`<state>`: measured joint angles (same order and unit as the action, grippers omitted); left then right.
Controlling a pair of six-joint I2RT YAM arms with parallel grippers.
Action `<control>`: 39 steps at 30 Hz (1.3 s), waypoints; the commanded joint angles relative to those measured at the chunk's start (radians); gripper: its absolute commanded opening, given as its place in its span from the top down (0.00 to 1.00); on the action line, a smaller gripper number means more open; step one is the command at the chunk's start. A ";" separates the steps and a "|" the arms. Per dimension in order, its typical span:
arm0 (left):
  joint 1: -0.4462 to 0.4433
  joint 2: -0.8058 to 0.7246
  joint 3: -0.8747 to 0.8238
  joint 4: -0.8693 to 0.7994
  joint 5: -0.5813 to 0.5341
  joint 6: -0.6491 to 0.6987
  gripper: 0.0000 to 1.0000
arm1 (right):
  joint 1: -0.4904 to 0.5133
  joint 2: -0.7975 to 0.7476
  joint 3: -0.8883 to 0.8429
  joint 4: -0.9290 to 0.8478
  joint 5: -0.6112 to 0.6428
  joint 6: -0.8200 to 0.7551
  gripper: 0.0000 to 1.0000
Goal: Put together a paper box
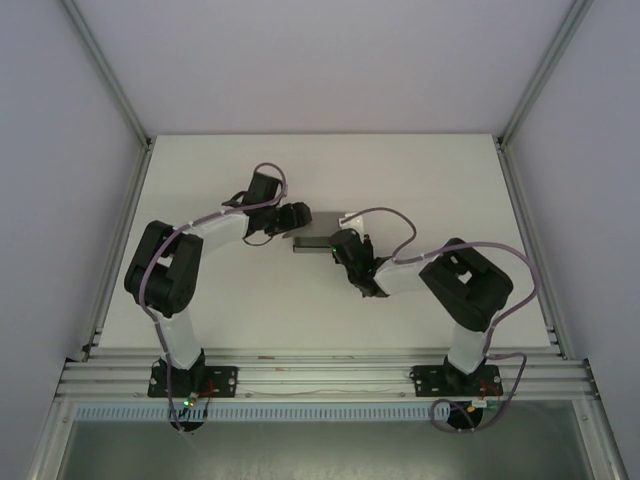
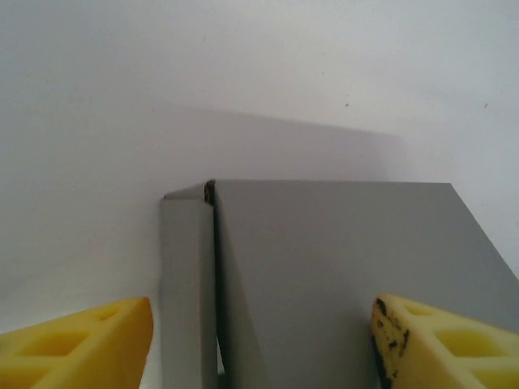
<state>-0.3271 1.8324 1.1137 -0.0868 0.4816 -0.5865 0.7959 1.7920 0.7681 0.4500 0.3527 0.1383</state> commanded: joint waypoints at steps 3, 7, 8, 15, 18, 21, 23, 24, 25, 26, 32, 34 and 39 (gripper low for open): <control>0.000 0.034 -0.063 0.094 0.012 -0.061 0.40 | 0.005 -0.087 -0.058 -0.148 -0.056 0.027 0.74; 0.000 0.048 -0.075 0.106 0.012 -0.068 0.41 | 0.005 -0.164 -0.076 -0.198 -0.119 0.041 0.59; 0.002 0.047 -0.078 0.108 0.011 -0.069 0.41 | 0.005 -0.178 -0.080 -0.217 -0.137 0.039 0.53; 0.001 0.039 -0.079 0.100 0.002 -0.061 0.41 | 0.005 -0.354 -0.174 -0.295 -0.187 0.086 0.37; 0.001 0.038 -0.071 0.098 0.017 -0.049 0.40 | 0.005 -0.479 -0.204 -0.349 -0.210 0.102 0.30; 0.000 0.043 -0.063 0.087 0.014 -0.030 0.40 | -0.001 -0.591 -0.207 -0.398 -0.209 0.126 0.17; -0.001 0.048 -0.062 0.088 0.021 -0.017 0.40 | -0.010 -0.635 -0.201 -0.393 -0.200 0.147 0.10; 0.000 0.050 -0.063 0.091 0.024 -0.013 0.41 | -0.020 -0.635 -0.193 -0.392 -0.195 0.166 0.05; 0.000 0.053 -0.065 0.090 0.025 -0.008 0.41 | -0.038 -0.665 -0.178 -0.393 -0.211 0.179 0.00; 0.000 0.056 -0.069 0.090 0.025 -0.001 0.41 | -0.056 -0.663 -0.162 -0.400 -0.231 0.194 0.00; 0.004 0.070 -0.106 0.131 0.061 0.016 0.48 | -0.173 -0.505 -0.006 -0.480 -0.366 0.295 0.00; 0.011 0.103 -0.113 0.143 0.072 0.013 0.56 | -0.207 -0.436 0.034 -0.485 -0.412 0.322 0.00; 0.036 0.114 -0.150 0.211 0.113 -0.007 0.67 | -0.284 -0.304 0.098 -0.464 -0.572 0.390 0.00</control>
<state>-0.3046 1.8935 1.0145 0.1471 0.5884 -0.5972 0.5411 1.4475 0.8349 0.0139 -0.0978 0.4622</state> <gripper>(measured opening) 0.343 0.998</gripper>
